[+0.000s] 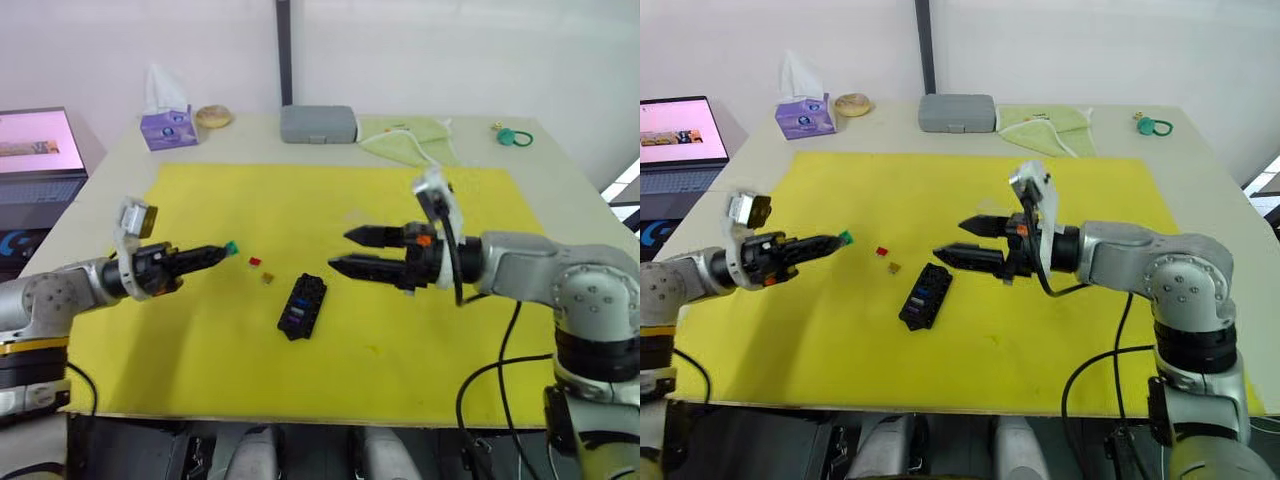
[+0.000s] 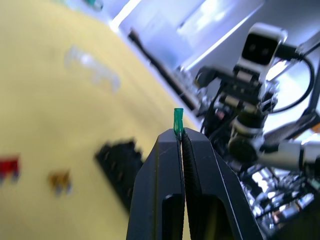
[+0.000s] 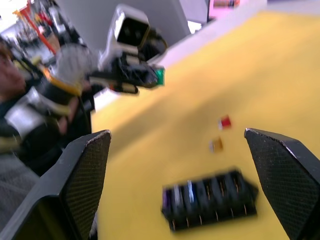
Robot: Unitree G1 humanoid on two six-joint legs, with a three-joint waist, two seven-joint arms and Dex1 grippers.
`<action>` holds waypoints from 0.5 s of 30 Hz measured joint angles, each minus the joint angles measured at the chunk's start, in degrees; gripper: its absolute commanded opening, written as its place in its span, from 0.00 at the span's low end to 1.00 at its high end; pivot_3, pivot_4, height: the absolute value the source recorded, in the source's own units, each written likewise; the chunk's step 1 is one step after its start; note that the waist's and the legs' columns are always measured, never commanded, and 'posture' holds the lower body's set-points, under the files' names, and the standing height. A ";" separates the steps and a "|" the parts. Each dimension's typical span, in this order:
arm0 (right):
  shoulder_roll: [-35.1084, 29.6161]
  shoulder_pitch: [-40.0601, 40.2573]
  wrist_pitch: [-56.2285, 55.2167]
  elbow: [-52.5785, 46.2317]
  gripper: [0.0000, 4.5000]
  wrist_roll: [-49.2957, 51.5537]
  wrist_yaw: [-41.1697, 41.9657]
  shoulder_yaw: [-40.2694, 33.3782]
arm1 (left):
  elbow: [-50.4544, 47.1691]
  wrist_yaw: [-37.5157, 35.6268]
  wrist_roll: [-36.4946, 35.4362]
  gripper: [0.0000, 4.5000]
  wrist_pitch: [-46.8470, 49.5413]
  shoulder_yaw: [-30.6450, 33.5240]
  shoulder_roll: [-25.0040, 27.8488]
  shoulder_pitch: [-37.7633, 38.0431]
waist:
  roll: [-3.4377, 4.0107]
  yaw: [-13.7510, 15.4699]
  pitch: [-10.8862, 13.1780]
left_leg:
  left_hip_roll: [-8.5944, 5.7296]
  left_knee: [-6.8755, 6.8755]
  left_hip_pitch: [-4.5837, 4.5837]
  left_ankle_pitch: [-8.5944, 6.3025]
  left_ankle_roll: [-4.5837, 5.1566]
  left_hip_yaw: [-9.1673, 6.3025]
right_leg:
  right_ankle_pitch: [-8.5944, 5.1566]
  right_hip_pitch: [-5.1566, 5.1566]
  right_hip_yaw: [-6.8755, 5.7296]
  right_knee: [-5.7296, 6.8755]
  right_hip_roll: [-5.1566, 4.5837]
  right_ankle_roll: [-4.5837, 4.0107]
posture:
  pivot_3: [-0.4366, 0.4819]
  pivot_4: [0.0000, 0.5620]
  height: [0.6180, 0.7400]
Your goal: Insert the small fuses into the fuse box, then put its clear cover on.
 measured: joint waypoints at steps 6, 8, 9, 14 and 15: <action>9.26 -8.40 -1.62 7.51 0.88 4.81 -9.21 -0.13 | -6.30 14.98 -9.71 0.00 -1.09 5.75 -12.49 -5.71 | 0.00 0.10 0.00 | 0.01 -0.01 -0.02 0.04 -0.08 -0.02 | 0.03 0.00 0.01 -0.01 -0.10 0.05 | 0.48 0.27 0.97; 11.18 -9.92 -2.35 9.54 0.69 5.25 -11.66 -0.22 | -8.58 18.34 -12.56 0.00 -1.82 6.09 -15.85 -5.73 | 0.00 0.12 0.00 | 0.01 -0.01 -0.03 0.05 -0.10 0.01 | 0.04 -0.01 0.02 -0.02 -0.12 0.06 | 0.48 0.27 0.97; 11.75 -10.57 -2.65 10.03 0.58 5.86 -12.76 -0.26 | -10.04 20.42 -14.00 0.00 -2.27 6.12 -17.17 -5.60 | 0.00 0.13 0.00 | 0.01 -0.01 -0.03 0.06 -0.10 0.01 | 0.04 -0.01 0.02 -0.02 -0.12 0.07 | 0.48 0.27 0.97; 12.23 -11.77 -3.31 10.74 0.26 6.79 -14.80 -0.42 | -13.67 24.72 -17.62 0.00 -3.61 5.94 -18.50 -5.45 | 0.01 0.08 -0.01 | -0.06 -0.01 -0.02 0.06 -0.10 0.02 | 0.04 0.00 0.02 -0.02 -0.06 0.06 | 0.48 0.27 0.97; 12.23 -11.76 -3.43 10.87 0.26 6.79 -15.04 -0.42 | -13.75 25.28 -18.36 0.00 -3.97 5.76 -18.50 -5.35 | 0.01 0.08 -0.01 | -0.07 -0.01 -0.02 0.06 -0.11 0.02 | 0.04 -0.01 0.02 -0.02 -0.05 0.06 | 0.48 0.27 0.97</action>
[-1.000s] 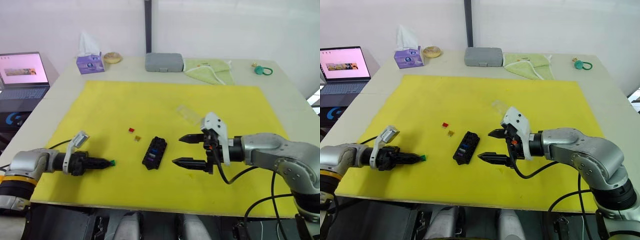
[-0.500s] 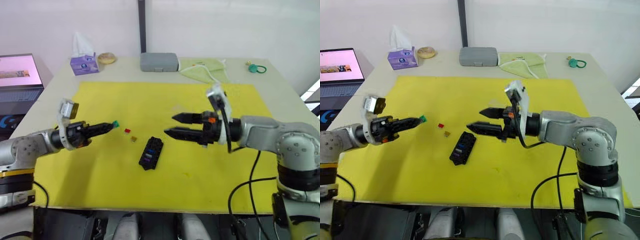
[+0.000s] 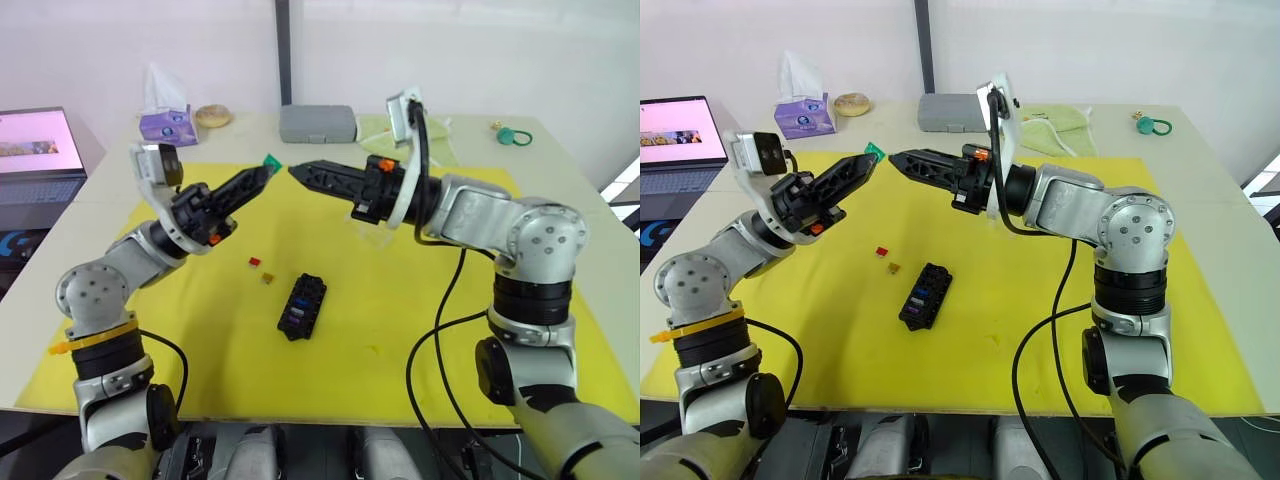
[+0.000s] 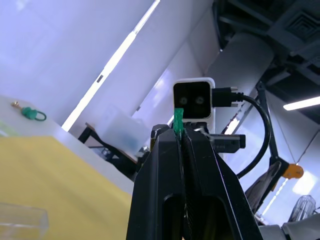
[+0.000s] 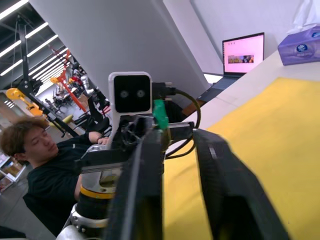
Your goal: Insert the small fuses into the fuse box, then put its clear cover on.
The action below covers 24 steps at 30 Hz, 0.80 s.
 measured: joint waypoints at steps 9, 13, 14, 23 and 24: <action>0.43 0.01 -0.25 -0.08 0.26 2.27 -1.05 0.01 | 0.22 0.55 -1.14 0.00 -1.31 -1.87 0.97 0.77 | 0.00 0.01 0.00 | -0.01 0.00 0.00 0.00 0.00 0.01 | 0.00 0.00 0.00 -0.02 0.04 0.00 | 0.48 0.27 0.97; 0.50 0.06 -0.32 -0.37 0.26 2.97 -1.64 0.27 | 0.25 0.55 -1.23 0.00 -1.69 -2.98 1.20 0.77 | 0.00 -0.04 0.00 | 0.00 0.00 0.00 0.00 0.00 0.01 | 0.00 0.00 0.00 -0.03 0.05 0.00 | 0.48 0.27 0.97; 0.53 0.12 -0.39 -0.56 0.26 3.20 -1.86 0.33 | 0.24 0.54 -1.26 0.00 -1.73 -3.09 1.20 0.78 | 0.00 -0.05 0.00 | 0.00 -0.01 0.00 0.00 0.00 0.01 | 0.00 0.00 0.00 -0.03 0.05 0.00 | 0.48 0.27 0.97; 0.63 0.85 -0.80 -1.38 0.14 4.21 -2.30 1.33 | 0.24 0.52 -1.99 0.00 -2.44 -4.26 1.51 1.24 | 0.00 -0.03 0.00 | 0.00 -0.01 0.00 0.00 0.00 0.00 | 0.00 0.00 0.00 -0.04 0.06 0.00 | 0.48 0.27 0.97; 0.48 1.07 -0.86 -1.38 0.06 4.18 -2.36 1.33 | 0.24 0.51 -2.29 0.00 -2.48 -4.26 1.64 1.24 | 0.00 -0.01 0.00 | 0.00 -0.02 0.00 0.00 0.00 0.00 | 0.00 0.00 0.00 -0.05 0.06 0.00 | 0.48 0.27 0.97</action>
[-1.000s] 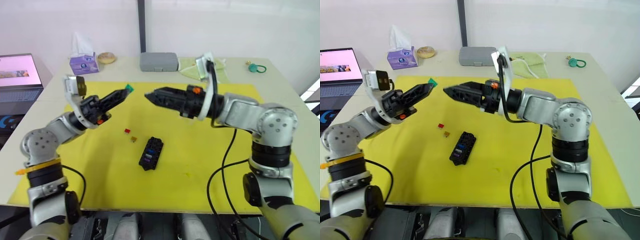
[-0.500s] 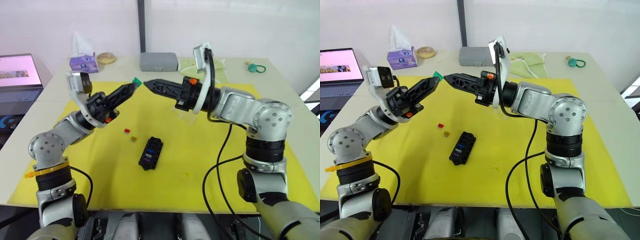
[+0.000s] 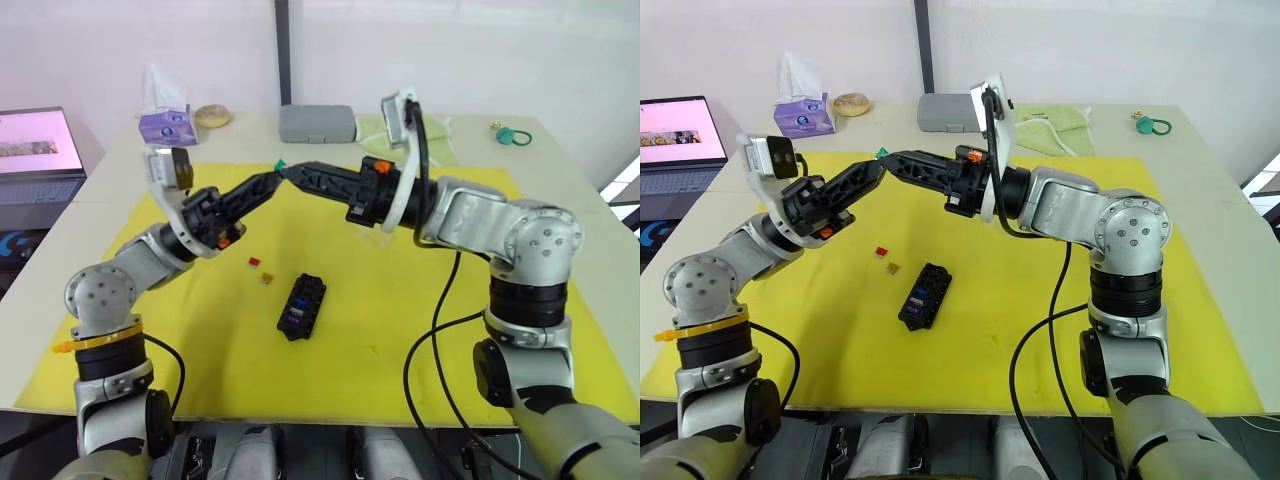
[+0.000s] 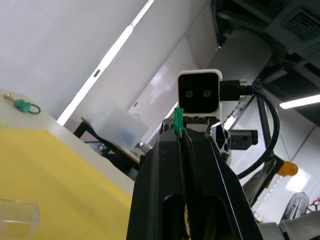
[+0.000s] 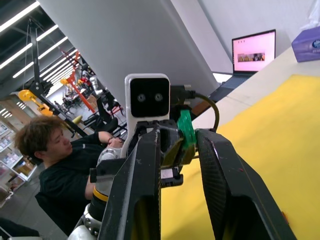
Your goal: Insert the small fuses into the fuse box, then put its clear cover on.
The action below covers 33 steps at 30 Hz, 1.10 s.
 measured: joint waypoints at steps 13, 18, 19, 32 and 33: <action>-0.07 0.90 -0.44 -0.52 0.01 0.27 -0.63 0.15 | 0.00 0.07 -0.29 0.00 -0.36 -0.54 0.84 0.13 | 0.00 -0.01 0.00 | 0.00 -0.02 0.00 0.00 0.00 0.00 | 0.00 0.00 0.00 -0.03 0.01 0.00 | 0.48 0.27 0.97; -0.08 0.98 -0.44 -1.07 0.00 0.28 -0.74 0.63 | 0.24 -0.23 -0.23 0.34 -0.29 -0.90 2.42 0.41 | 0.00 -0.03 0.00 | 0.01 -0.03 0.00 0.00 0.00 -0.01 | 0.00 0.00 0.00 -0.04 0.02 0.00 | 0.48 0.27 0.97; -0.09 0.98 -0.44 -1.09 0.00 0.28 -0.70 0.79 | 0.26 -0.43 -0.21 0.46 -0.26 -0.93 2.83 0.58 | 0.00 -0.04 0.00 | 0.01 -0.03 0.00 0.00 0.00 -0.01 | 0.00 0.00 0.00 -0.04 0.02 0.00 | 0.48 0.27 0.97; -22.26 -2.88 0.68 -7.64 0.00 -20.08 19.62 11.34 | -0.40 -23.09 22.23 0.68 -9.22 -11.32 32.06 8.86 | 0.09 0.07 0.07 | 0.01 -0.24 -0.08 -0.01 0.01 0.12 | -0.04 -0.14 0.02 -0.29 0.04 -0.07 | 0.48 0.27 0.97; -24.79 -2.98 0.39 -10.34 0.00 -22.99 22.71 14.61 | -1.97 -26.29 24.29 0.68 -11.17 -12.39 35.04 11.09 | 0.08 0.02 0.07 | 0.02 -0.29 -0.13 -0.01 0.01 0.12 | -0.04 -0.19 0.02 -0.35 0.04 -0.07 | 0.48 0.27 0.97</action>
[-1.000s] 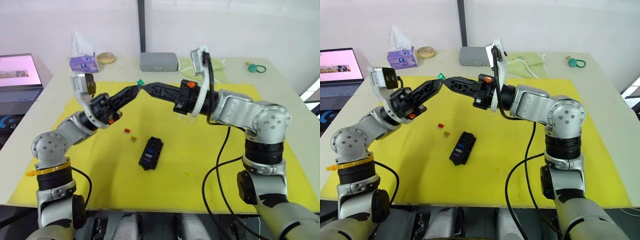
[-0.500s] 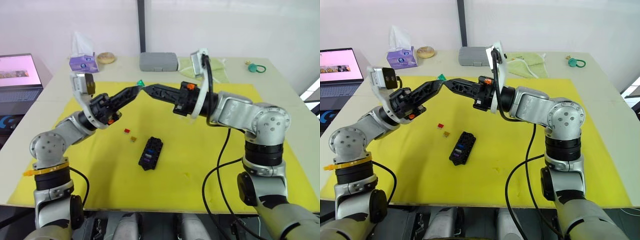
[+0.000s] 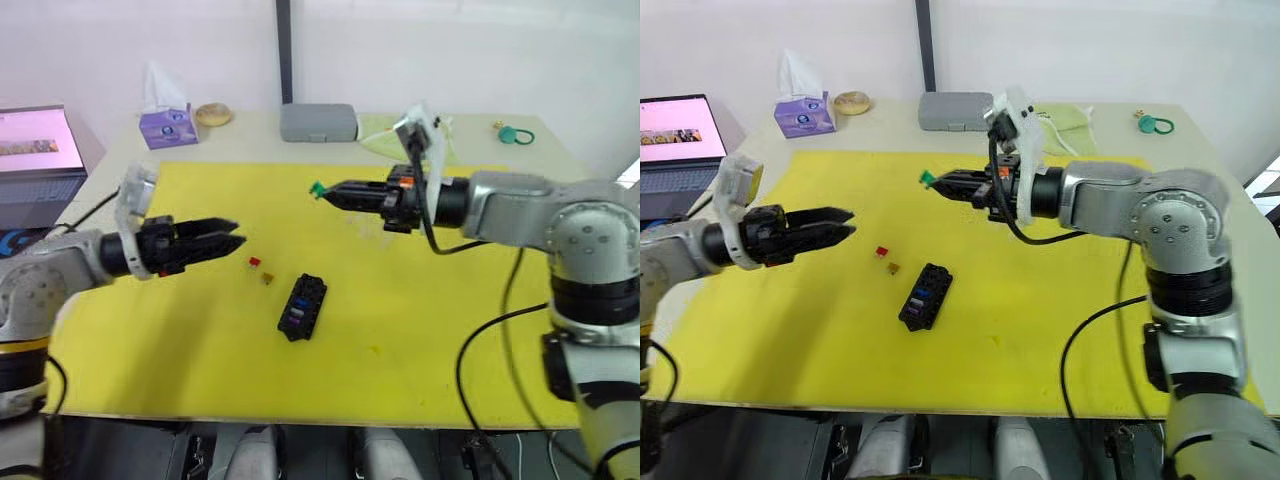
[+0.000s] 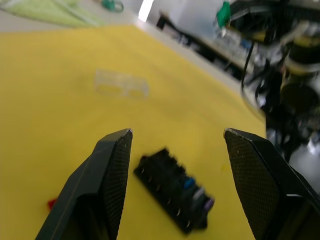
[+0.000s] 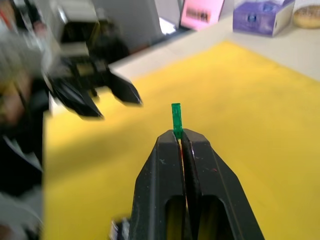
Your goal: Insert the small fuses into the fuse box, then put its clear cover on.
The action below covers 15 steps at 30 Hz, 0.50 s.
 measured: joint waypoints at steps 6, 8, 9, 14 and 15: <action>-3.60 0.90 -3.13 -8.63 0.00 -12.91 11.62 12.43 | -4.21 -12.77 8.18 0.68 -9.53 -1.01 8.58 8.09 | 0.03 0.00 0.02 | 0.07 -0.03 -0.05 -0.01 0.01 0.08 | -0.07 -0.07 0.02 -0.08 -0.06 -0.16 | 0.48 0.27 0.97; -1.56 1.08 -3.51 -8.69 0.00 -16.02 12.41 14.99 | -3.88 -14.38 10.43 0.68 -11.84 -1.54 9.10 8.85 | 0.03 0.03 0.02 | 0.06 0.00 -0.04 -0.01 0.01 0.11 | -0.07 -0.06 0.02 -0.08 -0.07 -0.19 | 0.48 0.27 0.97; 0.05 1.08 -3.60 -8.40 0.00 -17.84 12.45 16.29 | -3.54 -14.69 11.59 0.68 -12.86 -1.93 9.10 8.82 | 0.03 0.04 0.02 | 0.06 0.02 -0.04 -0.01 0.01 0.12 | -0.07 -0.06 0.02 -0.08 -0.06 -0.19 | 0.48 0.27 0.97; 2.91 1.06 -3.47 -7.26 0.00 -24.11 12.54 19.61 | -2.66 -14.12 13.31 0.68 -13.70 -2.14 7.22 7.59 | 0.02 0.32 0.02 | 0.02 0.03 -0.11 -0.01 0.02 0.12 | 0.03 -0.06 0.03 -0.10 -0.08 0.00 | 0.48 0.27 0.97; 2.90 1.06 -3.50 -7.08 0.00 -25.88 12.57 20.52 | -2.70 -13.91 13.47 0.68 -13.70 -2.16 6.81 7.67 | 0.02 0.27 0.02 | 0.02 0.03 -0.11 -0.02 0.03 0.12 | 0.03 -0.06 0.03 -0.10 -0.09 0.00 | 0.48 0.27 0.97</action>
